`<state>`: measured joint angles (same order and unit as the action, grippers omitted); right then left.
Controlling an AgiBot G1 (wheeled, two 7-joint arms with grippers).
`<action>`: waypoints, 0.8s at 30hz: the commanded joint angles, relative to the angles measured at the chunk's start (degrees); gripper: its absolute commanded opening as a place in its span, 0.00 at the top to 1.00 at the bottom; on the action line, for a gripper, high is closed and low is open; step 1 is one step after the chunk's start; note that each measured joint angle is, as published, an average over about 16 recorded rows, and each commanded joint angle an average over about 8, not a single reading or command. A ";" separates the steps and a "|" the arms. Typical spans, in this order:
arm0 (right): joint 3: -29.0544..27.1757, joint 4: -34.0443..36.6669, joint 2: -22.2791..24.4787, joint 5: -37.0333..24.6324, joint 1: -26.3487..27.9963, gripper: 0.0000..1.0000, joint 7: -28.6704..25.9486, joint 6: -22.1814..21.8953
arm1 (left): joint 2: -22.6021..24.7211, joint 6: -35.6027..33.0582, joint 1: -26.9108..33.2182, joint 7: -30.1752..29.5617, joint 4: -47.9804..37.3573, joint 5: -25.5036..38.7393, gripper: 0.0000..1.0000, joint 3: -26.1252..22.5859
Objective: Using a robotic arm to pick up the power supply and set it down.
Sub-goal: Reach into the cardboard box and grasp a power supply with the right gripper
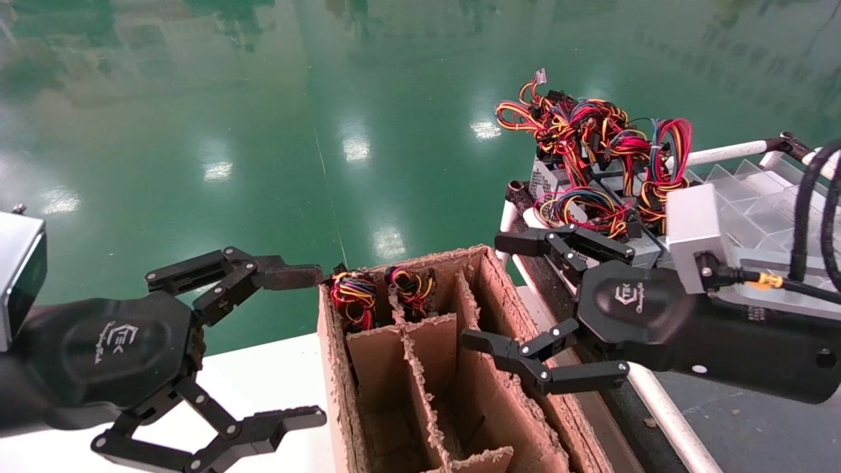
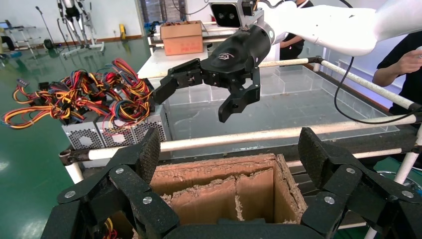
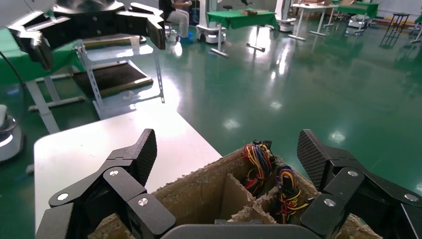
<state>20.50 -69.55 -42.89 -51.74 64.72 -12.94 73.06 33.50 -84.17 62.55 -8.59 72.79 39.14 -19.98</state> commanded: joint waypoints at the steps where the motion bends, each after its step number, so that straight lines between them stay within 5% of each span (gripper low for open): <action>1: 0.05 0.20 -0.12 -0.07 -0.04 0.00 -0.24 -0.37 | 0.00 0.00 0.00 0.00 0.00 0.00 0.00 0.00; 12: 6.20 5.90 -9.71 -12.07 5.32 0.00 -2.41 -10.93 | 0.00 -0.01 0.01 0.01 -0.02 -0.01 0.00 -0.02; 18: 12.00 16.49 -16.80 -19.30 12.17 0.00 -6.28 -11.12 | 0.00 -0.01 0.01 0.01 -0.02 -0.01 0.00 -0.02; 24: 14.37 26.70 -21.72 -21.93 16.78 0.00 -4.48 -9.46 | 0.00 0.00 0.01 0.01 -0.02 -0.01 0.00 -0.03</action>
<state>34.37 -43.93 -64.28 -73.26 80.67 -16.24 62.89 33.50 -84.17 62.56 -8.58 72.77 39.12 -20.00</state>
